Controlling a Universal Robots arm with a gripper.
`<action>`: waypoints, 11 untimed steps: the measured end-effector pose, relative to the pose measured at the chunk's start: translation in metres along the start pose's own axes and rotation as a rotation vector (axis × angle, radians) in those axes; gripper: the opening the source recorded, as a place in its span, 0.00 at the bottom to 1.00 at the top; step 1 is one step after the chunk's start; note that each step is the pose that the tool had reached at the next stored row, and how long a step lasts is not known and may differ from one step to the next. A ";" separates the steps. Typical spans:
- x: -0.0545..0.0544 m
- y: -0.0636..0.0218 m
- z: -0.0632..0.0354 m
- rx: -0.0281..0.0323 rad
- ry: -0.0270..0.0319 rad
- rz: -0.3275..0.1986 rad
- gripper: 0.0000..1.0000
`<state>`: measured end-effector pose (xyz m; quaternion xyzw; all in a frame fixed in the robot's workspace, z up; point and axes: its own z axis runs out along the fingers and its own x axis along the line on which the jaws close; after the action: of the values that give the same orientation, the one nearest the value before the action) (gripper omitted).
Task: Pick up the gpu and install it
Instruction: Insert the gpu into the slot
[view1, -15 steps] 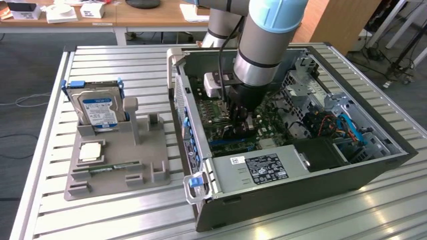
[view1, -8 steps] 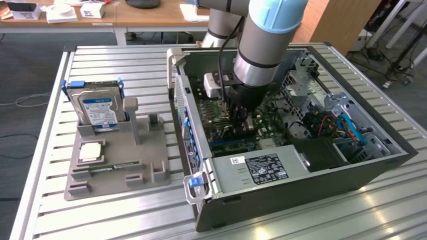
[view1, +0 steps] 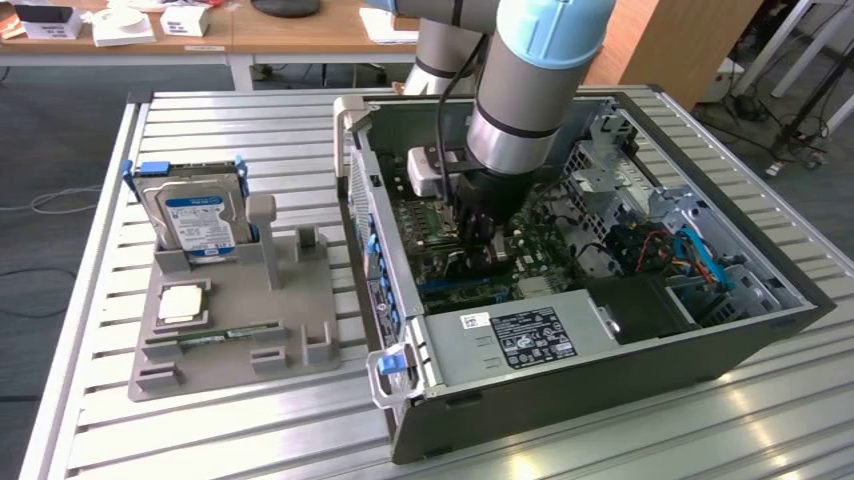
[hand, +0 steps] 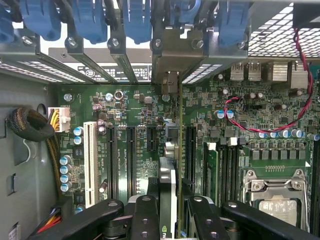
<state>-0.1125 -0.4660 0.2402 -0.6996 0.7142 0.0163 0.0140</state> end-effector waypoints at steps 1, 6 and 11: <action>0.000 0.0000 0.0003 -0.0001 0.0001 0.000 0.27; 0.000 0.0000 0.0004 -0.0001 0.0002 0.000 0.27; 0.000 0.0000 0.0004 0.0000 0.0001 0.000 0.27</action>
<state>-0.1125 -0.4660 0.2398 -0.6996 0.7142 0.0163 0.0139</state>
